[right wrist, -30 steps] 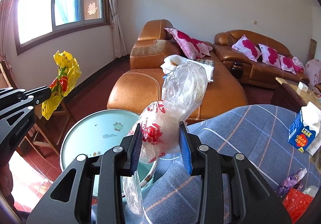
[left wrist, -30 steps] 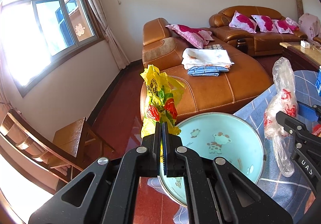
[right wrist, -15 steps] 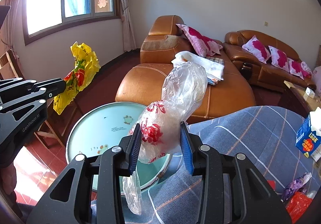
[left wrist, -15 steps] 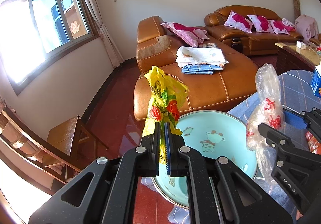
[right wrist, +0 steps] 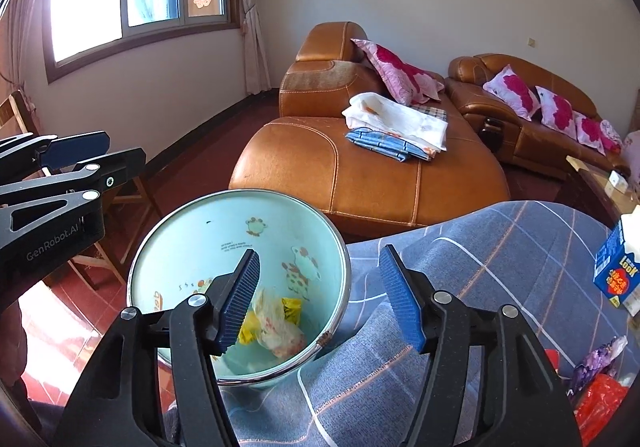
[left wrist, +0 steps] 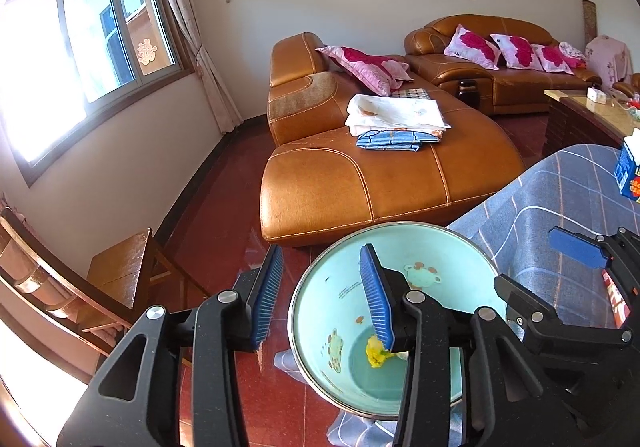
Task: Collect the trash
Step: 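Move both open tools back over the table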
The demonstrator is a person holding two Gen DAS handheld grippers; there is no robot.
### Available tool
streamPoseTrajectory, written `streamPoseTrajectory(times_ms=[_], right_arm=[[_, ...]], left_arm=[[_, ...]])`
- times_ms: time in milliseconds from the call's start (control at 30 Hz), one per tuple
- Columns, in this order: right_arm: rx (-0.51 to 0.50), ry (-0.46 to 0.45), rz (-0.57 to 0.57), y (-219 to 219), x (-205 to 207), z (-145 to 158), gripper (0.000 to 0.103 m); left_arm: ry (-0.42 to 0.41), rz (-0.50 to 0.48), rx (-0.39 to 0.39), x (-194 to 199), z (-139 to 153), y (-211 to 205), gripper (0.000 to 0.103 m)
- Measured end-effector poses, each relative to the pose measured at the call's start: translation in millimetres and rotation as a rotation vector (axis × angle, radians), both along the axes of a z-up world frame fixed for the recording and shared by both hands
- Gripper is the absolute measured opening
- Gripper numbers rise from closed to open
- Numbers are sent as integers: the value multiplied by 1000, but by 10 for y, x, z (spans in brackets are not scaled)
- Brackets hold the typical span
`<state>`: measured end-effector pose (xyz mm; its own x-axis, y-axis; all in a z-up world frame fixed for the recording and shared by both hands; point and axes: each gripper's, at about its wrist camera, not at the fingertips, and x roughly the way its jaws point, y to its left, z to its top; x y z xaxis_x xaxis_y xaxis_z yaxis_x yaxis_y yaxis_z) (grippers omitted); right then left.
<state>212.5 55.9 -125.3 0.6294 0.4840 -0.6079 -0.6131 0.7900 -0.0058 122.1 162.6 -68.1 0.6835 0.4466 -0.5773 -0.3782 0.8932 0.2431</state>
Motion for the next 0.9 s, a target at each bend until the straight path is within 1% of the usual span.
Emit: streamPoseTrajectory(times_ms=[100,300,433,567,667,767,900], right_arm=[[-3,-7,-9,-21,-38,16,62],[-10,-20,-45,-84,-91,68,64],[-4,-38,-105,-213,-163,202,65],[-5,-52,-185,-460,-258,376,67],[-9,-67,-251,-692,-366,493,68],[-9,-75,-313,-945,-483,599,68],[-40,-115,-395,-1271,-685,677,70]], left_arm=[[0,-4,-1,0,-9,-4,42],[-5,-4,-3,-22,-2,12,52],[-15,21,-8,-16,29,109,53],[-22,24,-20,-19,42,124,55],[-25,8,-24,-31,24,57,56],[-13,-23,-36,-34,-26,-52,56],[3,-95,-57,-67,-89,-326,56]])
